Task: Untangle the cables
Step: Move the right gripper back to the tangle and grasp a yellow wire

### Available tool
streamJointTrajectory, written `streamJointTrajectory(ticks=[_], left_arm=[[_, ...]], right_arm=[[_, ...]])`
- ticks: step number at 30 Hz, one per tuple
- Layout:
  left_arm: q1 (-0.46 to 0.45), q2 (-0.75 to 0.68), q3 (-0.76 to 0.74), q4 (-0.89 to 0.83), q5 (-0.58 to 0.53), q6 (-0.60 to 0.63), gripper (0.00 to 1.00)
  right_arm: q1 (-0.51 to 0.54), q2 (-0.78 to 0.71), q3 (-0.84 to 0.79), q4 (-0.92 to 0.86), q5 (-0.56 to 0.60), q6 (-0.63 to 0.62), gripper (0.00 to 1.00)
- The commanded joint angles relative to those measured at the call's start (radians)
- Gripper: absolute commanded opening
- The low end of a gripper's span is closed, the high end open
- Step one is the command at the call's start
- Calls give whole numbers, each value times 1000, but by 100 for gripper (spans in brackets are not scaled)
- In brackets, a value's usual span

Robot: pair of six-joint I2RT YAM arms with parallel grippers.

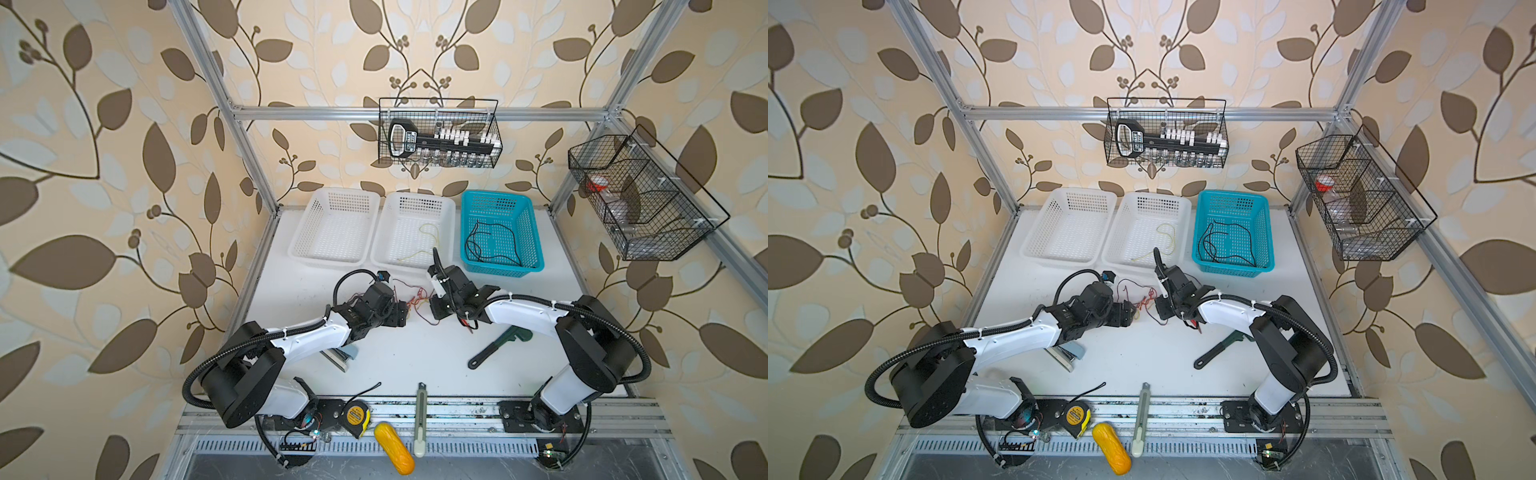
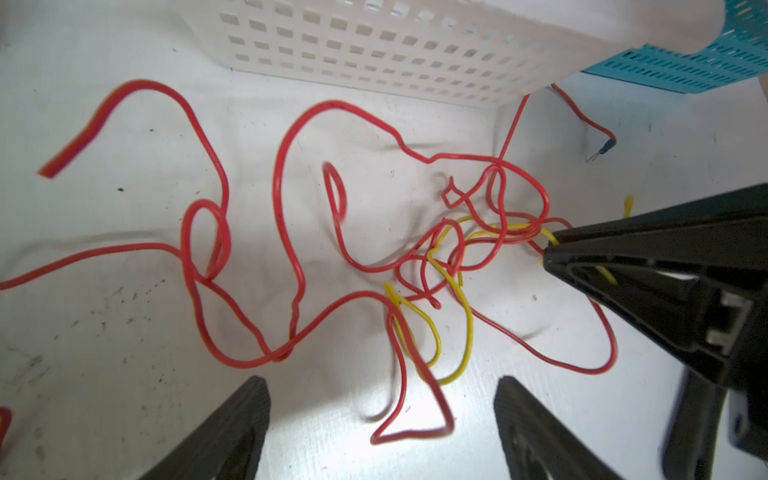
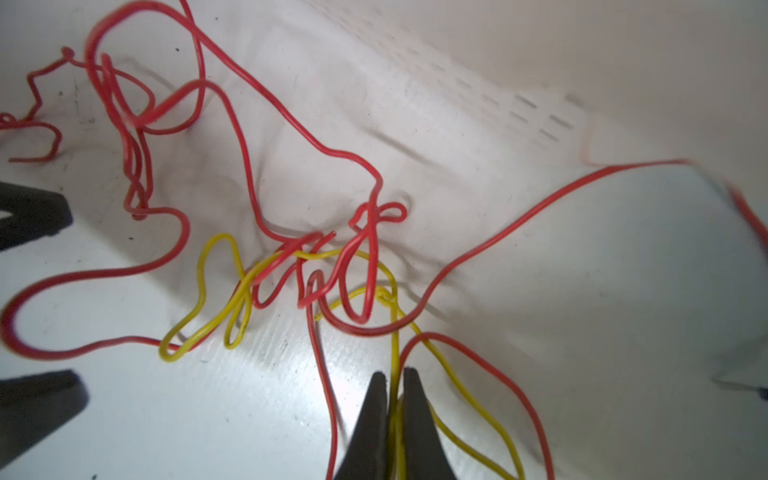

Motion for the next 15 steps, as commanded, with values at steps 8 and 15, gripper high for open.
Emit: streamJointTrajectory(ticks=[8,15], left_arm=[[-7,44,39,38,26,-31,80],[-6,47,53,34,-14,-34,37]], right_arm=[[0,-58,17,-44,-51,-1,0],[14,-190,7,-64,-72,-36,0]])
